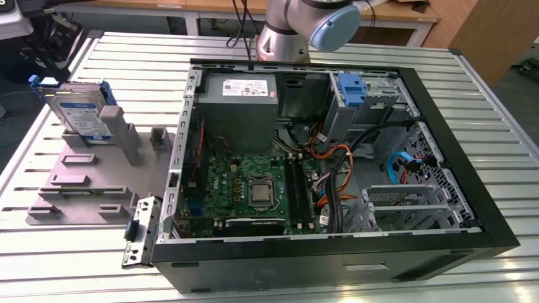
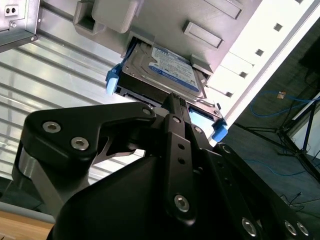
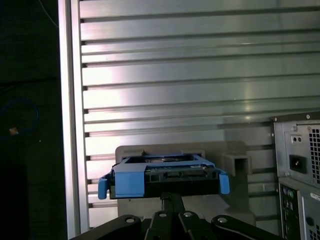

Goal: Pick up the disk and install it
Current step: 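Reach for the disk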

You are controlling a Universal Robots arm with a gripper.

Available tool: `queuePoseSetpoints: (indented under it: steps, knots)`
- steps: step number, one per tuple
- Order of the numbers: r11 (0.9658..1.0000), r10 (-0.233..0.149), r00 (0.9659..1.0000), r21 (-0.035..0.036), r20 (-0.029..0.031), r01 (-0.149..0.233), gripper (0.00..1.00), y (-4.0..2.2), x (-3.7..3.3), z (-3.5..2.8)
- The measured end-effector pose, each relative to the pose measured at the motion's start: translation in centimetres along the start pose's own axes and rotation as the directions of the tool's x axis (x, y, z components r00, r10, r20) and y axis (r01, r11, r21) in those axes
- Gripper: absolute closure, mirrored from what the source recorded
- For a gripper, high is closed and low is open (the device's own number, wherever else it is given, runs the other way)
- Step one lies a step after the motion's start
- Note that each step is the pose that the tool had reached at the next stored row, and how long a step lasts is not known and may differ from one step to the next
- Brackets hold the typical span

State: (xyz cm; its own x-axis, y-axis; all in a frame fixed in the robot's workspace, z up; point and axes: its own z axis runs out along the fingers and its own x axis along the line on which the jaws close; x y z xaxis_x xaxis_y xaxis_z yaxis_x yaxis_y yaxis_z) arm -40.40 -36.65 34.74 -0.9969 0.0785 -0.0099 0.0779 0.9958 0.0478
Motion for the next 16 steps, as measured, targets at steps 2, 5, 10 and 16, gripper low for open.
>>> queuePoseSetpoints:
  steps: [2,5,10,16]
  knots:
    - [1.0000,0.000,1.0000,-0.0002,-0.0001,0.000,0.89,0.07,0.01,0.03]
    - [1.0000,0.000,1.0000,-0.0004,0.0000,0.000,0.89,0.23,0.02,0.07]
    - [1.0000,0.000,1.0000,-0.0021,-0.0003,0.000,0.89,0.25,0.03,0.12]
    - [1.0000,0.000,1.0000,-0.0023,-0.0003,0.000,0.89,0.30,0.05,0.29]
